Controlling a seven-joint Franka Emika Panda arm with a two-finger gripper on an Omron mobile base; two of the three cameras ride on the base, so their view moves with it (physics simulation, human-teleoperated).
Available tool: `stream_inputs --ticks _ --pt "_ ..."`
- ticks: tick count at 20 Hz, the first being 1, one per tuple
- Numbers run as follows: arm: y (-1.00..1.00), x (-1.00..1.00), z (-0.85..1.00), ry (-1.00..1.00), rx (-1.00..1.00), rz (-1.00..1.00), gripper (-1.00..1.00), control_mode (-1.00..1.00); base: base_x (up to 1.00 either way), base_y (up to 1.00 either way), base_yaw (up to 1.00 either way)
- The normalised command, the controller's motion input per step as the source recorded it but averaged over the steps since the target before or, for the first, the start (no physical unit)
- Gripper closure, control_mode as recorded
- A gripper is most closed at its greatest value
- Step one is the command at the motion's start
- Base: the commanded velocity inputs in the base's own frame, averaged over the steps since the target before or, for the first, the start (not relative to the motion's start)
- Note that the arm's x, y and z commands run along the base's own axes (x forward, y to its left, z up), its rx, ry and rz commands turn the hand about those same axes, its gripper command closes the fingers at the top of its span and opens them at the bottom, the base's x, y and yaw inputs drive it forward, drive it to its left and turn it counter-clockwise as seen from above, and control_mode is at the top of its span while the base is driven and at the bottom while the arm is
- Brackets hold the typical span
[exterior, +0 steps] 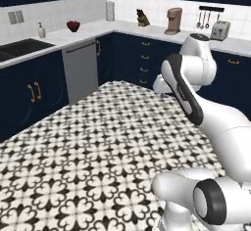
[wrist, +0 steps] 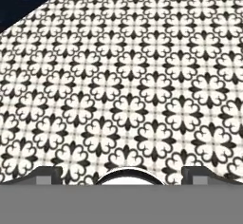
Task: Gather all objects into one cabinet and sort the glasses and bowls to opposite sides.
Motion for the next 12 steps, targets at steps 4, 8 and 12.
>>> stream_inputs --ticks 4,8,12 --pt "0.0 0.0 0.0 0.0 0.0 0.0 -1.0 1.0 1.0 -0.87 0.38" --pt "0.0 0.0 0.0 0.0 0.0 0.0 -1.0 1.0 1.0 -0.79 0.28" --pt "0.0 0.0 0.0 0.0 0.0 0.0 -1.0 1.0 1.0 -0.65 0.21"
